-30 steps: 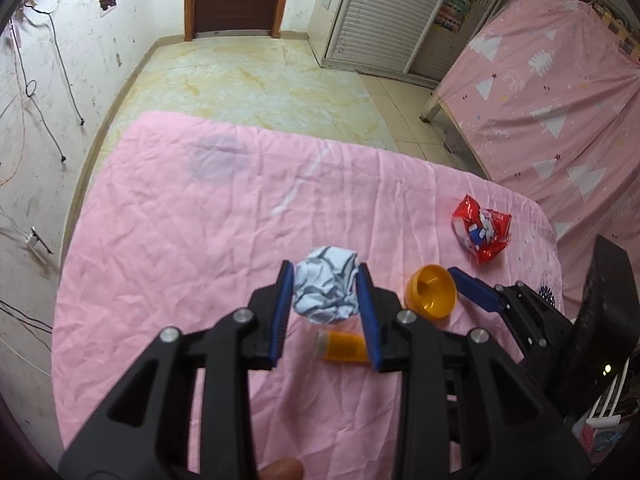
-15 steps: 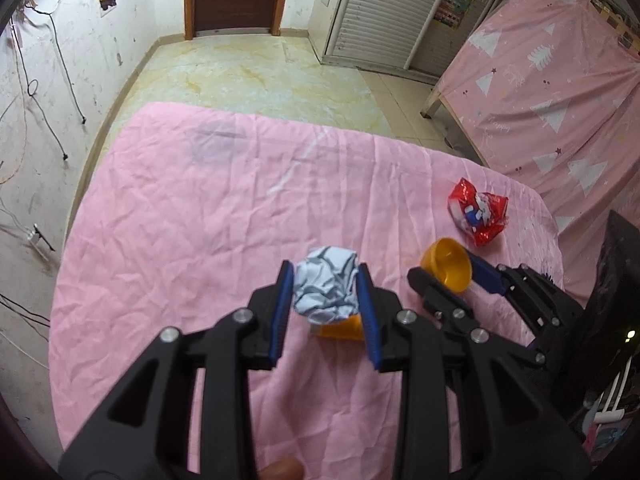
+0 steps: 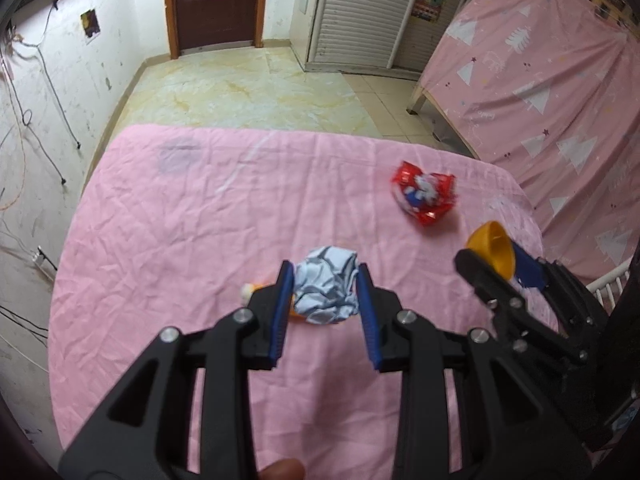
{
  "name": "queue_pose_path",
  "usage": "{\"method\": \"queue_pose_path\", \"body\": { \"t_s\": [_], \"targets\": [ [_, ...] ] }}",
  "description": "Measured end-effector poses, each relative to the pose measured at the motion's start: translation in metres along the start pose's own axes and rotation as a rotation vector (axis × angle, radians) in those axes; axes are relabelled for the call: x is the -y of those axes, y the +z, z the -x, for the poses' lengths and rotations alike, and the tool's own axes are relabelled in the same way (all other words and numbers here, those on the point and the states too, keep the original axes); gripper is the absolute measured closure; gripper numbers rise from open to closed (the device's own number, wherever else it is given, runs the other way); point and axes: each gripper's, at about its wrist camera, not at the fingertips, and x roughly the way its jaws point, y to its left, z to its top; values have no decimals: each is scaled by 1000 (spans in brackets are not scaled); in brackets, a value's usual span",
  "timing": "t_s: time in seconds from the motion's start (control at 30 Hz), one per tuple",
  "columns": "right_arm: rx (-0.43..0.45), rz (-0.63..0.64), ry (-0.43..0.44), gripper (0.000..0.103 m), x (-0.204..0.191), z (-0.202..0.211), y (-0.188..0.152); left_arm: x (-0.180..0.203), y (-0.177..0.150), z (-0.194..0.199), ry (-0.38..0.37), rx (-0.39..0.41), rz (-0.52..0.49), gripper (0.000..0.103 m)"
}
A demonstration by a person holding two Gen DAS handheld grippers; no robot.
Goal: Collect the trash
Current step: 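Carry the paper and orange cup over the yellow bin and open both tools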
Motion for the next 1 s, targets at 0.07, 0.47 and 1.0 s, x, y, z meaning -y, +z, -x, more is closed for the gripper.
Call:
{"method": "queue_pose_path", "body": {
  "t_s": [0.07, 0.47, 1.0],
  "targets": [
    [26, -24, -8, 68, 10, 13, -2, 13, -3, 4, 6, 8, -22, 73],
    [165, -182, -93, 68, 91, 101, -34, 85, -21, 11, -9, 10, -141, 73],
    [239, -365, -303, 68, 207, 196, -112, 242, -66, 1, -123, -52, -443, 73]
  ]
}}
